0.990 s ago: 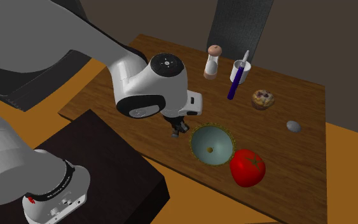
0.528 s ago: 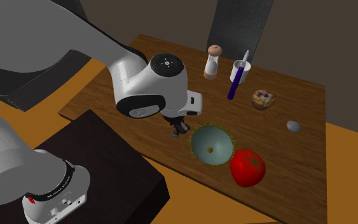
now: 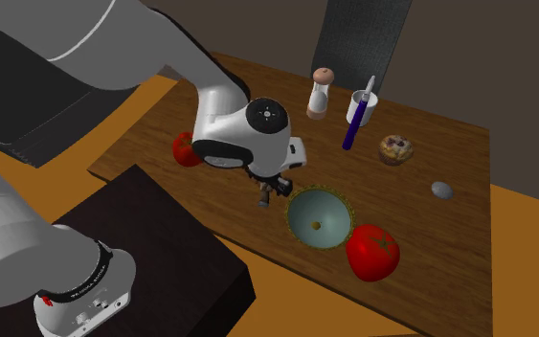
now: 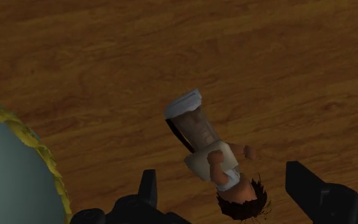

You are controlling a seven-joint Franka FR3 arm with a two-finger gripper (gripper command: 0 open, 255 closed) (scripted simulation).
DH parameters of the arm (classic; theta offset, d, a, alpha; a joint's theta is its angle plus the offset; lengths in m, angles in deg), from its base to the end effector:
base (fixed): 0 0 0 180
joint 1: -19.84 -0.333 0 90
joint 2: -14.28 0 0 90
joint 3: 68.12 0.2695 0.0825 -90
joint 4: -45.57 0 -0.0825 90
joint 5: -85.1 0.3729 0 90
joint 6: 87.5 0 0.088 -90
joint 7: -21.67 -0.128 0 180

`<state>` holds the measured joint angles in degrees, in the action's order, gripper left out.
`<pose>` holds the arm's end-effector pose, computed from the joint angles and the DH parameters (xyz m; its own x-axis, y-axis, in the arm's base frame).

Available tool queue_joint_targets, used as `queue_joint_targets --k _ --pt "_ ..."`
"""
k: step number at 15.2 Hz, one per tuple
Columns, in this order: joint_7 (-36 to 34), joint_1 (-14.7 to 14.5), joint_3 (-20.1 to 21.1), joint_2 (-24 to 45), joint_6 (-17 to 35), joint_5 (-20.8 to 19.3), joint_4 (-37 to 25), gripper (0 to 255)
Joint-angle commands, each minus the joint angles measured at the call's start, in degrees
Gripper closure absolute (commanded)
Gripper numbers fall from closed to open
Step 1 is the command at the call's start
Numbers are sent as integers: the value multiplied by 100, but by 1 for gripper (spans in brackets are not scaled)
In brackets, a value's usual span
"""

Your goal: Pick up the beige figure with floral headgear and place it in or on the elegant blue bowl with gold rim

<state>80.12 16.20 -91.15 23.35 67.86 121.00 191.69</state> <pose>0.4083 -0.1696 0.1592 0.9816 0.1062 0.1587 0.1271 -0.9836 -0.1280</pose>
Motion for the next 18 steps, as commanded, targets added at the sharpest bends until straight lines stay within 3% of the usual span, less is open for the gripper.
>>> queue_joint_targets --k 1,5,13,14,18 --pt "323 67 134 217 81 355 -75 0" --pt "787 210 436 655 271 984 -236 0" --pt "783 218 443 653 273 978 -235 0" --pt "783 218 443 653 273 978 -235 255" --pt "783 218 443 653 273 978 -235 255"
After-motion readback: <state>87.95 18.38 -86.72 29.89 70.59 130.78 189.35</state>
